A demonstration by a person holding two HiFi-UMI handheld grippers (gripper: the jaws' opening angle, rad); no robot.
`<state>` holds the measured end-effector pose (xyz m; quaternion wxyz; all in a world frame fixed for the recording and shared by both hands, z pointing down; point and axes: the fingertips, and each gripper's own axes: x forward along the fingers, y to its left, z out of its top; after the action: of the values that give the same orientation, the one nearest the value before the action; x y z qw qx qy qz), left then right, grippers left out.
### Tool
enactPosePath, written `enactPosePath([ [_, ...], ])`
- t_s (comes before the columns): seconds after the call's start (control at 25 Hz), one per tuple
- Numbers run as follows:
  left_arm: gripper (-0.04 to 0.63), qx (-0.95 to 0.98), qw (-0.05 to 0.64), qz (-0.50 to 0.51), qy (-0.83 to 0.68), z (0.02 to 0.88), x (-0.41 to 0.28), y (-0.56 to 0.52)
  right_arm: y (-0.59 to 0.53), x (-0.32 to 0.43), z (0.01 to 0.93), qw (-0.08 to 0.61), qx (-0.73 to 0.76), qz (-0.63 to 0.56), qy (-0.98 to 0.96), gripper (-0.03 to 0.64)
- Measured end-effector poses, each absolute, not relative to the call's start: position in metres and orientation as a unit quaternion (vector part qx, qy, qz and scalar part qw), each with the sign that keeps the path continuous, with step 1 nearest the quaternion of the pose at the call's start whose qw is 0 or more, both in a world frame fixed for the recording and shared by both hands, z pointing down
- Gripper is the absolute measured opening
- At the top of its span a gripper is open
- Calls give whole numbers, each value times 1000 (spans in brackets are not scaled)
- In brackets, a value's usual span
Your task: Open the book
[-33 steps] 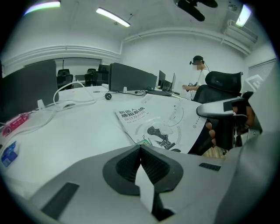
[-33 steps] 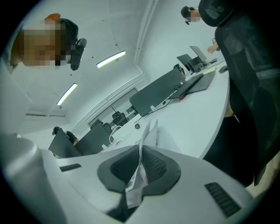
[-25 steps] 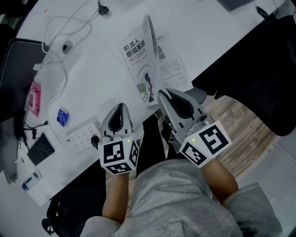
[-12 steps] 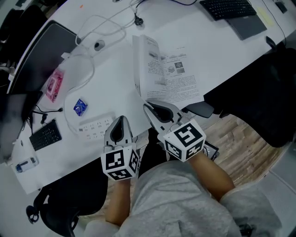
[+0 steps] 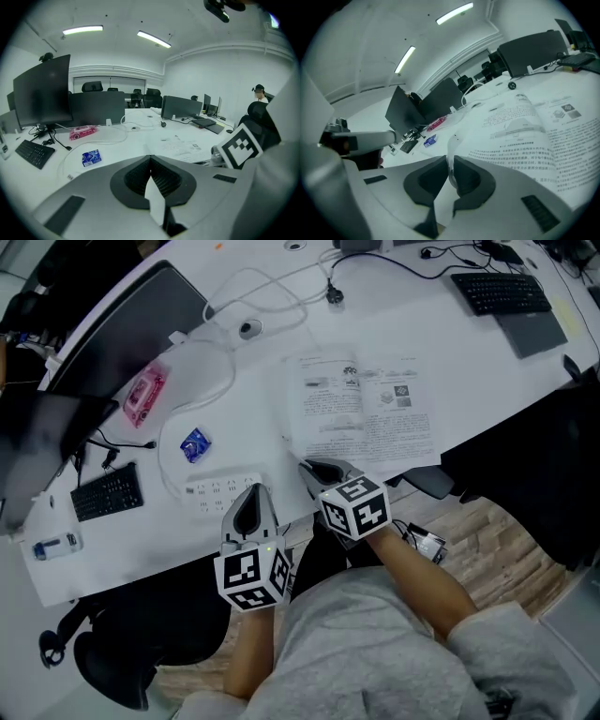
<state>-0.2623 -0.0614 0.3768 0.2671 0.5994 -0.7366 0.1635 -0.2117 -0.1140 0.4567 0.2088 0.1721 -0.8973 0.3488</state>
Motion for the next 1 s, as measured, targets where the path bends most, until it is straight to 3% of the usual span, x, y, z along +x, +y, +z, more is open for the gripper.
enactPosePath([
  [0.12, 11, 596, 266, 160, -741, 373, -266, -57, -111, -218, 478, 245, 169, 388, -873, 54],
  [0.36, 10, 595, 264, 161, -742, 370, -268, -54, -101, -226, 493, 274, 133, 433, -849, 137],
  [0.64, 10, 608, 258, 171, -731, 367, -258, -57, -86, -212, 488, 252, 101, 484, -832, 155],
  [1.0, 9, 648, 235, 175, -703, 354, -226, -81, -97, -150, 433, 197, 94, 413, -884, 153],
])
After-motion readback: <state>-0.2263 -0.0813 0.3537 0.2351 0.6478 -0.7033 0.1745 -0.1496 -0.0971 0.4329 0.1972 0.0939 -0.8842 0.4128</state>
